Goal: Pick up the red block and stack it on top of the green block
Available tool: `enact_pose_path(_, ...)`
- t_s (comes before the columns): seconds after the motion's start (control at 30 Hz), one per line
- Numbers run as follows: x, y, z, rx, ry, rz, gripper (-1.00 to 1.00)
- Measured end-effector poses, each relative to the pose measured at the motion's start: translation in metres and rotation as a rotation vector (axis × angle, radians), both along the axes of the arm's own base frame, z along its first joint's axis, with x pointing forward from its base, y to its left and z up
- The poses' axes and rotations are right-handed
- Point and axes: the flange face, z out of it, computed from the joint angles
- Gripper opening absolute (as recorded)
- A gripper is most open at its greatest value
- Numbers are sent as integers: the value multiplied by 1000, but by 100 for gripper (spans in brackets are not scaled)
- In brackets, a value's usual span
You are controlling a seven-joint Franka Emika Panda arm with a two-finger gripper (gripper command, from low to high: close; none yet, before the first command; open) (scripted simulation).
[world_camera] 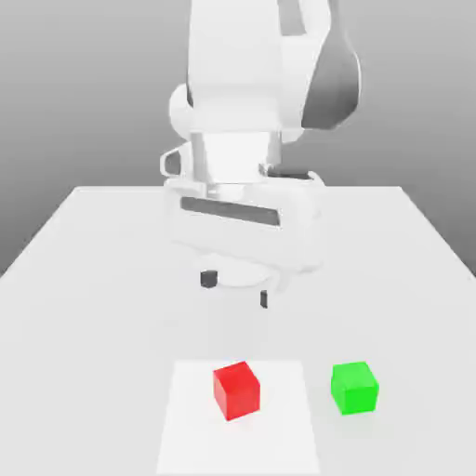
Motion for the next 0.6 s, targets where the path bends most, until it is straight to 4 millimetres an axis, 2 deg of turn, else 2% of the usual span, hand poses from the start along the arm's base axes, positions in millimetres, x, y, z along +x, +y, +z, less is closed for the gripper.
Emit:
enact_pose_path(0.17, -34, -2, -85, 12, 142, -203, 0)
enact_pose_path(0.37, -39, -1, -148, 12, 160, -226, 0)
enact_pose_path(0.4, -40, -1, -154, 12, 160, -227, -100)
enact_pose_path(0.6, -40, -1, -157, 12, 157, -226, -100)
